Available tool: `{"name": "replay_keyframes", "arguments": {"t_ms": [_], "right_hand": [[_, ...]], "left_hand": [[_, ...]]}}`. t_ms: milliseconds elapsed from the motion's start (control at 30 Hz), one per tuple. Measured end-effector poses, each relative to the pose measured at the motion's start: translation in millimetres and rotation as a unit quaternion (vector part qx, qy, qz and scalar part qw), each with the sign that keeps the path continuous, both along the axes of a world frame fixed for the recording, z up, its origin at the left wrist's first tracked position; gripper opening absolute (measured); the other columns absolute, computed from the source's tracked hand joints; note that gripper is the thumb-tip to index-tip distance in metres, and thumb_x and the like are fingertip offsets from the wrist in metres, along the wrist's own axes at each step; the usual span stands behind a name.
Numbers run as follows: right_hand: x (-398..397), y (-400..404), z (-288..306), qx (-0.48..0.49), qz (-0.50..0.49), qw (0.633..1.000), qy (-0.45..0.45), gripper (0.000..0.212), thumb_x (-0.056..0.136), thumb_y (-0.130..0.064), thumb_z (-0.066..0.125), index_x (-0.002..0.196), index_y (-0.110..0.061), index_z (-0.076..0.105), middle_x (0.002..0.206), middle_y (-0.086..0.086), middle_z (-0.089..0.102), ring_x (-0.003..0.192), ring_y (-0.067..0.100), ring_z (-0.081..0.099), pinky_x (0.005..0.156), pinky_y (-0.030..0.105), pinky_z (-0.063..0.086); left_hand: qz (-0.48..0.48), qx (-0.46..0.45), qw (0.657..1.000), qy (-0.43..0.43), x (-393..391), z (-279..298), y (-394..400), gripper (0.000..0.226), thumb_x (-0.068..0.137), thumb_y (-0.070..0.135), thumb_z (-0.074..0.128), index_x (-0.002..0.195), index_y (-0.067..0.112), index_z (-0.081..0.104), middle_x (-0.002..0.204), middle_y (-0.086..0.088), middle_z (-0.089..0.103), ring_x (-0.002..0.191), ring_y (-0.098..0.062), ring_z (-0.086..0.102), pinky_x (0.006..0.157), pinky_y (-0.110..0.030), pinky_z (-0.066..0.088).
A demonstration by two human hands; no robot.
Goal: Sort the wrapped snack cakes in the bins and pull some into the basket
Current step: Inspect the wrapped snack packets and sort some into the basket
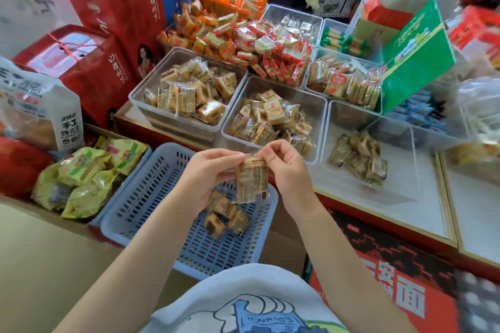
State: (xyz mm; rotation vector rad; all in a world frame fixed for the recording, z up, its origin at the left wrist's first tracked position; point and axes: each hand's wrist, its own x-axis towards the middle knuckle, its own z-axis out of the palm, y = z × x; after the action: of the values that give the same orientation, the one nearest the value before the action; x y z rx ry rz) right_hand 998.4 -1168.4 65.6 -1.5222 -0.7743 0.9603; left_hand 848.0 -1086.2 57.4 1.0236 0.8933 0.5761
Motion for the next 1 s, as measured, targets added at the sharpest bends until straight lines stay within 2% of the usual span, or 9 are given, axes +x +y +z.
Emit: {"name": "replay_keyframes", "arguments": {"t_ms": [133, 233, 333, 467, 567, 700, 800, 867, 1000], "right_hand": [[-3.4, -0.5, -1.3, -0.011, -0.006, 1.0, -0.014, 0.019, 0.104, -0.02, 0.057, 0.093, -0.004, 0.059, 0.079, 0.006, 0.058, 0.074, 0.017, 0.055, 0.069, 0.034, 0.05], [-4.8, 0.5, -1.2, -0.021, 0.002, 0.999, -0.047, 0.018, 0.102, -0.021, 0.062, 0.094, -0.004, 0.064, 0.076, 0.004, 0.06, 0.07, 0.014, 0.057, 0.065, 0.032, 0.051], [-7.4, 0.9, -1.4, -0.019, 0.007, 0.999, -0.04, 0.014, 0.099, -0.024, 0.066, 0.094, -0.011, 0.069, 0.076, 0.003, 0.065, 0.072, 0.015, 0.062, 0.07, 0.034, 0.056], [-5.6, 1.4, -3.2, -0.025, -0.021, 0.999, -0.008, 0.012, 0.101, -0.03, 0.061, 0.103, -0.018, 0.064, 0.091, 0.0, 0.07, 0.076, 0.004, 0.067, 0.074, 0.023, 0.058], [-3.5, -0.4, -4.2, -0.043, 0.004, 0.999, -0.019, 0.012, 0.103, -0.028, 0.059, 0.108, -0.019, 0.065, 0.097, 0.0, 0.072, 0.084, 0.01, 0.07, 0.079, 0.025, 0.059], [-10.2, -2.2, -2.3, -0.027, 0.013, 0.999, -0.015, 0.009, 0.103, -0.021, 0.06, 0.105, -0.019, 0.068, 0.096, 0.002, 0.072, 0.078, 0.003, 0.066, 0.074, 0.021, 0.057], [-9.6, -2.7, -0.7, -0.022, -0.003, 1.0, -0.012, 0.006, 0.101, -0.02, 0.063, 0.101, -0.019, 0.068, 0.099, 0.006, 0.073, 0.082, 0.004, 0.068, 0.073, 0.018, 0.055], [-8.2, -3.9, 0.0, -0.022, -0.001, 1.0, 0.013, 0.009, 0.099, -0.019, 0.065, 0.104, -0.013, 0.069, 0.103, 0.012, 0.074, 0.088, 0.012, 0.069, 0.079, 0.023, 0.058], [-7.4, -5.6, -0.9, -0.029, -0.002, 0.995, 0.096, 0.021, 0.098, -0.021, 0.066, 0.113, -0.005, 0.069, 0.112, 0.02, 0.073, 0.097, 0.027, 0.067, 0.099, 0.048, 0.053]], "left_hand": [[-0.026, 0.011, 0.999, 0.017, -6.3, -0.2, 0.1, 0.014, 0.092, 0.022, 0.071, 0.095, 0.008, 0.075, 0.096, -0.011, 0.079, 0.09, -0.023, 0.074, 0.081, -0.033, 0.06], [-0.086, 0.058, 0.991, 0.089, -10.4, 1.1, -0.9, 0.043, 0.072, 0.044, 0.081, 0.102, 0.015, 0.072, 0.091, 0.004, 0.078, 0.088, -0.013, 0.073, 0.078, -0.032, 0.059], [-0.124, 0.065, 0.984, 0.114, -12.2, -2.2, -3.8, 0.042, 0.078, 0.033, 0.085, 0.114, 0.02, 0.066, 0.1, 0.001, 0.077, 0.092, -0.015, 0.074, 0.076, -0.035, 0.061], [-0.035, -0.025, 0.999, 0.008, -23.6, -6.9, -1.5, 0.054, 0.083, 0.023, 0.077, 0.132, 0.01, 0.059, 0.12, -0.02, 0.07, 0.11, -0.031, 0.071, 0.08, -0.037, 0.062], [-0.006, -0.049, 0.995, -0.083, -31.2, -6.6, 2.6, 0.054, 0.083, 0.017, 0.071, 0.133, 0.002, 0.058, 0.125, -0.022, 0.07, 0.116, -0.034, 0.069, 0.09, -0.037, 0.061], [-0.009, -0.056, 0.991, -0.122, -26.9, -3.5, 1.1, 0.047, 0.084, 0.006, 0.076, 0.128, 0.007, 0.059, 0.124, -0.02, 0.07, 0.112, -0.032, 0.071, 0.087, -0.037, 0.062], [-0.018, -0.056, 0.991, -0.117, -24.3, -3.2, -1.7, 0.049, 0.08, 0.005, 0.075, 0.126, 0.007, 0.058, 0.123, -0.02, 0.071, 0.111, -0.032, 0.071, 0.085, -0.037, 0.062], [-0.013, -0.05, 0.992, -0.111, -23.8, -3.9, -3.6, 0.047, 0.081, 0.004, 0.078, 0.124, 0.008, 0.059, 0.124, -0.021, 0.07, 0.109, -0.031, 0.072, 0.083, -0.036, 0.062], [0.003, -0.038, 0.991, -0.126, -22.4, -6.1, -7.2, 0.042, 0.079, 0.006, 0.072, 0.119, 0.01, 0.061, 0.117, -0.016, 0.073, 0.109, -0.031, 0.072, 0.084, -0.036, 0.062]]}}
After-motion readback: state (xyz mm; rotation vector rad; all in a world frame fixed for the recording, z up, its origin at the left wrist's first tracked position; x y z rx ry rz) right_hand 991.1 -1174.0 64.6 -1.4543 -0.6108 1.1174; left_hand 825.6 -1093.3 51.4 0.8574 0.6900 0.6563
